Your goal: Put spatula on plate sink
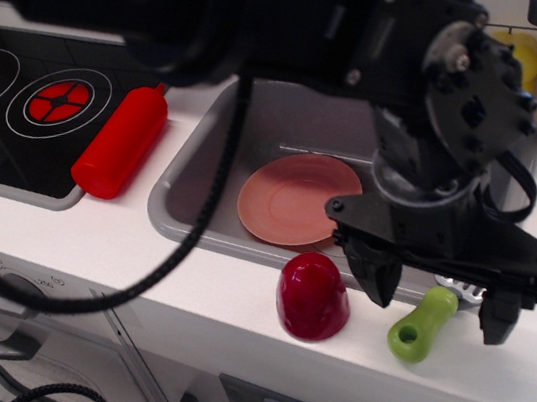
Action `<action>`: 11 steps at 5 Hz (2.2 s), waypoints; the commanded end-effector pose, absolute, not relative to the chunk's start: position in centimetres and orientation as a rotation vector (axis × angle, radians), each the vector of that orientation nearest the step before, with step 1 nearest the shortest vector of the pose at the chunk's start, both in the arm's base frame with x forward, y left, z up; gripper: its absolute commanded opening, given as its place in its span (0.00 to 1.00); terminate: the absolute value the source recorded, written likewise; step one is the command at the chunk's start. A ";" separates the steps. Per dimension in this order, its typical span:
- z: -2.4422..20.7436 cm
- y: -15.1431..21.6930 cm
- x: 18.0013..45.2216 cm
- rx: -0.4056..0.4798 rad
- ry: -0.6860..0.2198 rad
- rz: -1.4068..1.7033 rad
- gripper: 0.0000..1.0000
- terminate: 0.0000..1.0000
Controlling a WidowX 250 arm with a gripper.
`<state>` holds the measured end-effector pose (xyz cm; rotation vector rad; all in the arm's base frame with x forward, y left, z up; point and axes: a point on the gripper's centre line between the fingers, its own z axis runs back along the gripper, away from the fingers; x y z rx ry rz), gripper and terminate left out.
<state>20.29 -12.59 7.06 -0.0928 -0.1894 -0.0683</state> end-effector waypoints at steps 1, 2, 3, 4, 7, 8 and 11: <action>5.4 -12.9 20.4 -0.089 -0.195 -0.053 1.00 0.00; 4.4 -13.0 20.6 -0.086 -0.188 -0.048 1.00 0.00; 4.6 -12.9 20.6 -0.101 -0.178 -0.036 0.00 0.00; 4.6 -12.8 21.4 -0.107 -0.180 0.004 0.00 0.00; 7.9 -9.9 27.9 -0.140 -0.257 0.387 0.00 0.00; 6.9 -7.0 29.1 -0.079 -0.265 0.413 0.00 0.00; 3.8 -0.1 31.4 0.018 -0.302 0.486 0.00 0.00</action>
